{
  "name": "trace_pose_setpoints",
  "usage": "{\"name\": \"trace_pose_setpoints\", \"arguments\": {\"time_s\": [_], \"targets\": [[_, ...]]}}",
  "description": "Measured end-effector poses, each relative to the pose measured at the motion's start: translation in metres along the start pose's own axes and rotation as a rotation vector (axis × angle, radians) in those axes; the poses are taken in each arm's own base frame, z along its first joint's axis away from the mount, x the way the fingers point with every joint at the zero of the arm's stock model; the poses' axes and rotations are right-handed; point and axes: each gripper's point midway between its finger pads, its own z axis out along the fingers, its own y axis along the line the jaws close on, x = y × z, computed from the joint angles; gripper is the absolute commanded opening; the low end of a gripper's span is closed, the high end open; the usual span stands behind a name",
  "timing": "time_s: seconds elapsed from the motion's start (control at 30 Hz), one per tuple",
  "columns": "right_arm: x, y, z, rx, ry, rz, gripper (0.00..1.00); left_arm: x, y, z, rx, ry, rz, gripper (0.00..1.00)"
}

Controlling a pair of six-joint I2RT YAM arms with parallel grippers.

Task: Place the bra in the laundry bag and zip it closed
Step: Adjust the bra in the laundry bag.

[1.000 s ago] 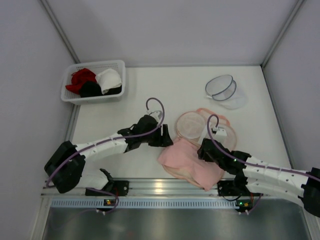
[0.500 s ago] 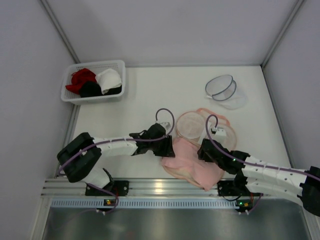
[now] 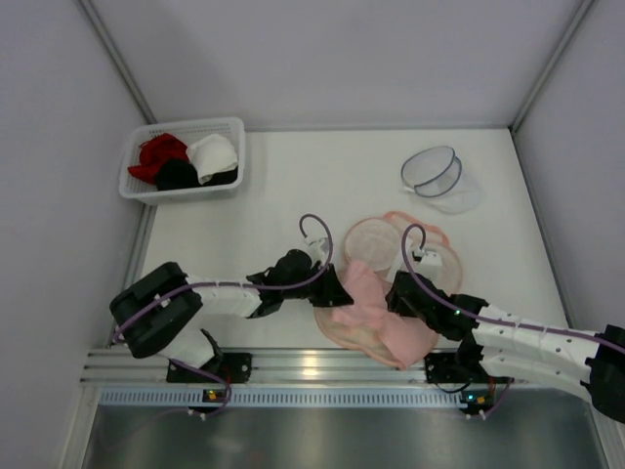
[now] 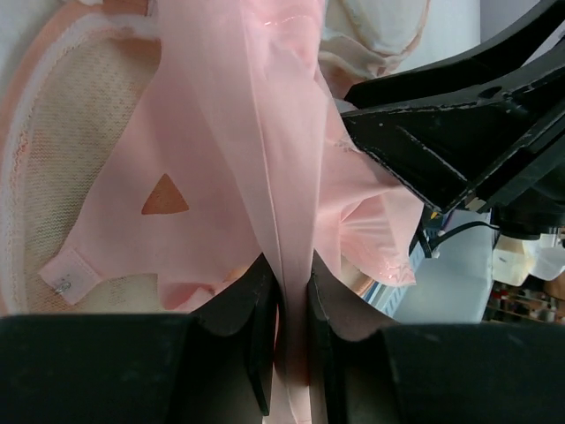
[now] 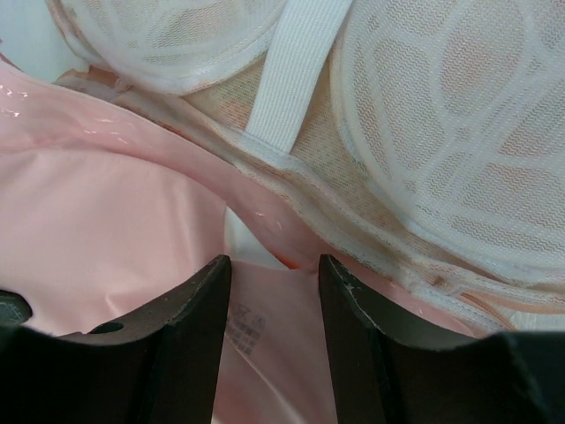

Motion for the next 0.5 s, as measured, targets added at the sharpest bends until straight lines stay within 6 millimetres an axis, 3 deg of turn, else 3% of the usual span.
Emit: {"name": "trace_pose_setpoints", "arguments": {"time_s": [0.17,0.37,0.43,0.5], "targets": [[0.000,0.000,0.000,0.001,-0.001,0.000,0.46,0.015,0.009,0.013,0.048,0.023,-0.064,0.25],[-0.002,0.000,-0.001,0.000,-0.006,0.001,0.47,0.022,0.017,0.020,0.042,0.051,-0.095,0.58],[-0.002,-0.001,-0.002,0.000,-0.009,0.002,0.48,0.019,0.017,0.016,0.027,0.037,-0.076,0.66],[-0.002,-0.001,-0.002,0.000,-0.009,0.000,0.49,0.014,0.017,0.010,-0.004,0.019,-0.050,0.67]]}}
